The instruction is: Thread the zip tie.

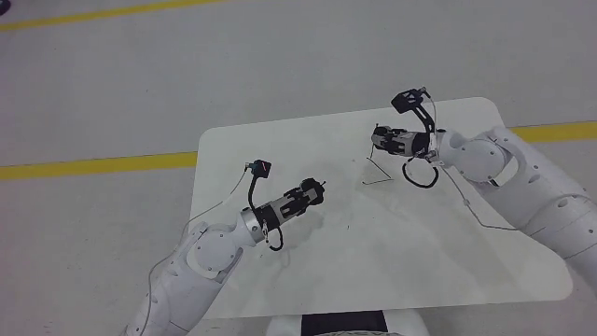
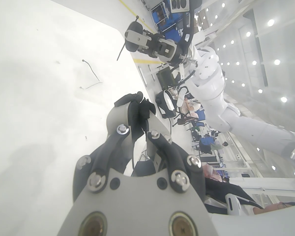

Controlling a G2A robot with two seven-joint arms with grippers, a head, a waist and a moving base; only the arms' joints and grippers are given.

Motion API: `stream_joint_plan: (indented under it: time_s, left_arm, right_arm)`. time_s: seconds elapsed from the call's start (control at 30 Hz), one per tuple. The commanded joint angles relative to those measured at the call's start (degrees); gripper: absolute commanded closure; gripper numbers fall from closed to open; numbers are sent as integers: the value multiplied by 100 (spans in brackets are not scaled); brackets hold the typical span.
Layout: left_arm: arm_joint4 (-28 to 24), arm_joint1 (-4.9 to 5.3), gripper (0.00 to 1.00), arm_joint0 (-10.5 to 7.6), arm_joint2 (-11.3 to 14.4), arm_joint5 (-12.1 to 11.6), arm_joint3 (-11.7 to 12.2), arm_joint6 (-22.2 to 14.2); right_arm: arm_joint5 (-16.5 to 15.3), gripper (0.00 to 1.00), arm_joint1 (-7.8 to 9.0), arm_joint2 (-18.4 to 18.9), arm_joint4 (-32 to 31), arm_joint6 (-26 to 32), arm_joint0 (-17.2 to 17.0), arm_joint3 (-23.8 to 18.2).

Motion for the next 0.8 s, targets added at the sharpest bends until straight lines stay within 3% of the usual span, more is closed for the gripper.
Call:
stream_joint_plan:
  time_s: [0.0,0.13,0.27,0.47,0.57,0.77]
  left_arm:
    - [0,0,100,0,0,0,0,0]
    - [0,0,100,0,0,0,0,0]
    - [-225,-28,100,-2,82,49,34,89]
    - [-986,-112,100,-143,264,17,335,194]
    - [-1266,-154,100,-220,355,-17,496,241]
    - [-1227,-251,100,-379,606,4,675,588]
  right_arm:
    - [0,100,0,0,0,0,0,0]
    - [-7,100,-2,2,-13,-24,-7,-15]
    - [-398,100,-18,177,-259,-924,-197,-346]
    - [-865,100,-28,331,-731,-1755,-579,-641]
    - [-865,100,-52,356,-836,-1972,-710,-788]
    - [-865,100,-136,262,-979,-2051,-821,-1012]
